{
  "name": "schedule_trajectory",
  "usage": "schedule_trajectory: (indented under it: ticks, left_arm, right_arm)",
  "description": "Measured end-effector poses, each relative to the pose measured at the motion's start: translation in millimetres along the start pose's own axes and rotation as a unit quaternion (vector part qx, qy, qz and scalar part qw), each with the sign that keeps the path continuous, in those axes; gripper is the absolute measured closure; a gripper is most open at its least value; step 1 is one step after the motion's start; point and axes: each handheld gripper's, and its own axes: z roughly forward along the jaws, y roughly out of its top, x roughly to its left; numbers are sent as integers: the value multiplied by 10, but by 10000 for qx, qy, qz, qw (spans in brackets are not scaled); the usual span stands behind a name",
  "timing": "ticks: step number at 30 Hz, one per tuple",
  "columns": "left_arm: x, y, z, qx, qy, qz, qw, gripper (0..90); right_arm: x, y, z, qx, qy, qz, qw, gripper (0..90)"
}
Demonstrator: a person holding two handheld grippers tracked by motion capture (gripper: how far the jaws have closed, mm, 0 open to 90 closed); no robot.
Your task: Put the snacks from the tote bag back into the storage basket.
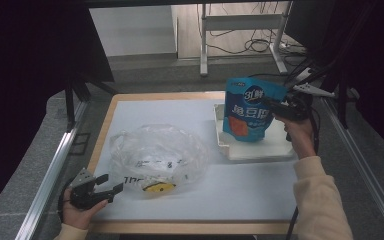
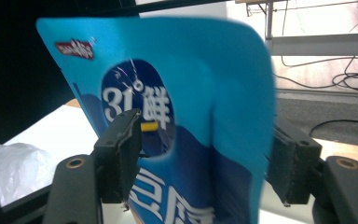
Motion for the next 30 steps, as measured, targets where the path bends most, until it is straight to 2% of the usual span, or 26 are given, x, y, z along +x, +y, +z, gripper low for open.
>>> schedule_trajectory:
  ticks: [6, 15, 21, 24, 30]
  left_arm:
    - [-15, 13, 12, -6, -6, 37, 10000, 272]
    - [-44, 9, -16, -42, 6, 98, 9999, 271]
    - [-43, 15, -4, -32, 5, 101, 9999, 272]
    - [-40, 14, -1, -29, 9, 96, 9999, 272]
    - [-48, 16, -5, -38, 8, 102, 9999, 272]
  right_arm:
    - [-43, -131, -73, 80, -47, 190, 9998, 306]
    - [10, -406, -237, 168, -105, 446, 9988, 281]
    - [49, -560, -339, 216, -117, 515, 9984, 274]
    - [87, -635, -384, 248, -59, 559, 9981, 274]
    - [204, -791, -434, 386, 131, 495, 9979, 274]
